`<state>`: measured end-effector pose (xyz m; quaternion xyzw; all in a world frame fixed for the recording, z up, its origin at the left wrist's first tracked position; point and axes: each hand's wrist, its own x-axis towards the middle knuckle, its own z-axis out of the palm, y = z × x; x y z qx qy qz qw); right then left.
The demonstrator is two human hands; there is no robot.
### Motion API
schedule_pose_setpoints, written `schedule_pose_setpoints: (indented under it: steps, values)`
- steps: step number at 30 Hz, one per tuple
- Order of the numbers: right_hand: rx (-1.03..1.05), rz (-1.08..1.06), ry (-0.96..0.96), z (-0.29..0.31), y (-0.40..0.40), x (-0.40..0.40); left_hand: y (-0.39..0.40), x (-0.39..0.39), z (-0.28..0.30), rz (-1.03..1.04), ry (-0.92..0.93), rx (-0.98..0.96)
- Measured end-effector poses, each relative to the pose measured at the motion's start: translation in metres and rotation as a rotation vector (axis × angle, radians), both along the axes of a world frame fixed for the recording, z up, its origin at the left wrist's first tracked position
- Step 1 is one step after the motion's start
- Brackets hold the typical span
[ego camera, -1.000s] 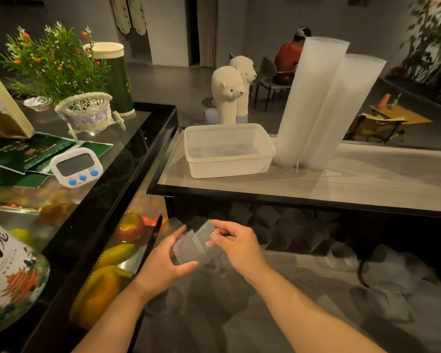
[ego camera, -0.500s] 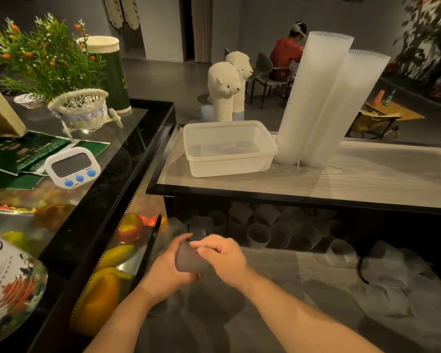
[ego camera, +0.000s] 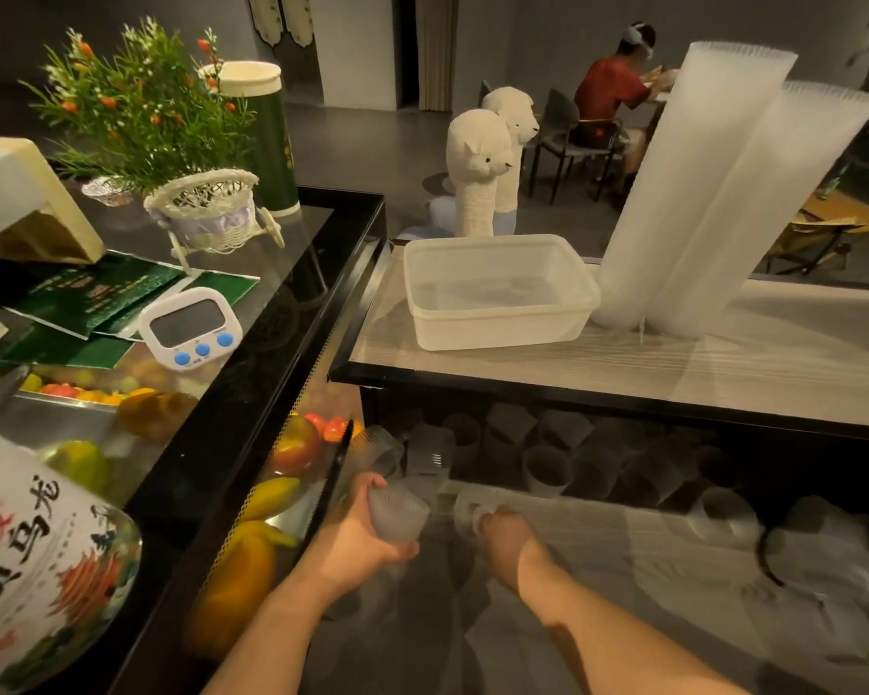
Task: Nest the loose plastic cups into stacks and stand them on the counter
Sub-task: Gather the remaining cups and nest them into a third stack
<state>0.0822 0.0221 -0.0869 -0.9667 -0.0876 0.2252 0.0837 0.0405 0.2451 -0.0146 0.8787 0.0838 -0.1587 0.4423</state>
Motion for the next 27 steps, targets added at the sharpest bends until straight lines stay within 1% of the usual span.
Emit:
schedule_pose_setpoints:
  steps: [2, 4, 5, 6, 7, 8, 10, 11, 12, 13, 16, 18, 23, 25, 27]
  values:
    - [0.147, -0.151, -0.044, 0.005, -0.006, -0.003, 0.001, 0.0, -0.001, -0.01, 0.005, -0.014]
    - [0.387, -0.392, -0.07, 0.007, -0.014, -0.006, 0.002, -0.001, -0.002, -0.033, 0.002, -0.041]
    - [0.484, -0.463, -0.108, 0.015, -0.016, -0.008, 0.002, -0.001, -0.002, -0.046, 0.009, -0.059]
    - [0.509, -0.471, -0.182, 0.026, -0.017, -0.012, 0.0, -0.001, -0.001, -0.062, 0.015, -0.077]
    - [0.606, -0.501, -0.227, 0.038, -0.019, -0.014, -0.001, -0.001, -0.001, -0.078, 0.021, -0.097]
    - [0.758, -0.556, -0.216, 0.049, -0.018, -0.015, -0.002, -0.001, -0.001, -0.089, 0.02, -0.119]
    - [1.078, -0.629, -0.078, 0.073, -0.013, -0.021, -0.004, -0.001, -0.001, -0.103, 0.006, -0.15]
    - [1.197, -0.632, 0.0, 0.084, -0.009, -0.024, -0.005, -0.002, -0.002, -0.108, 0.002, -0.156]
    - [1.276, -0.616, 0.048, 0.092, -0.004, -0.026, -0.005, -0.002, -0.001, -0.115, -0.001, -0.157]
    - [1.306, -0.577, 0.063, 0.097, 0.0, -0.028, -0.006, -0.002, 0.0, -0.125, -0.005, -0.146]
    - [1.283, -0.474, 0.043, 0.107, 0.014, -0.027, -0.007, -0.001, 0.005, -0.159, -0.063, -0.11]
    - [1.233, -0.427, 0.007, 0.106, 0.02, -0.025, -0.007, -0.001, 0.01, -0.167, -0.105, -0.103]
    - [0.918, -0.22, -0.115, 0.107, 0.034, -0.019, -0.007, 0.0, 0.016, -0.102, -0.176, -0.117]
    - [0.842, -0.112, -0.101, 0.11, 0.039, -0.021, -0.006, 0.001, 0.017, -0.079, -0.2, -0.128]
    - [0.791, -0.007, -0.03, 0.107, 0.043, -0.024, -0.005, 0.002, 0.016, -0.078, -0.205, -0.102]
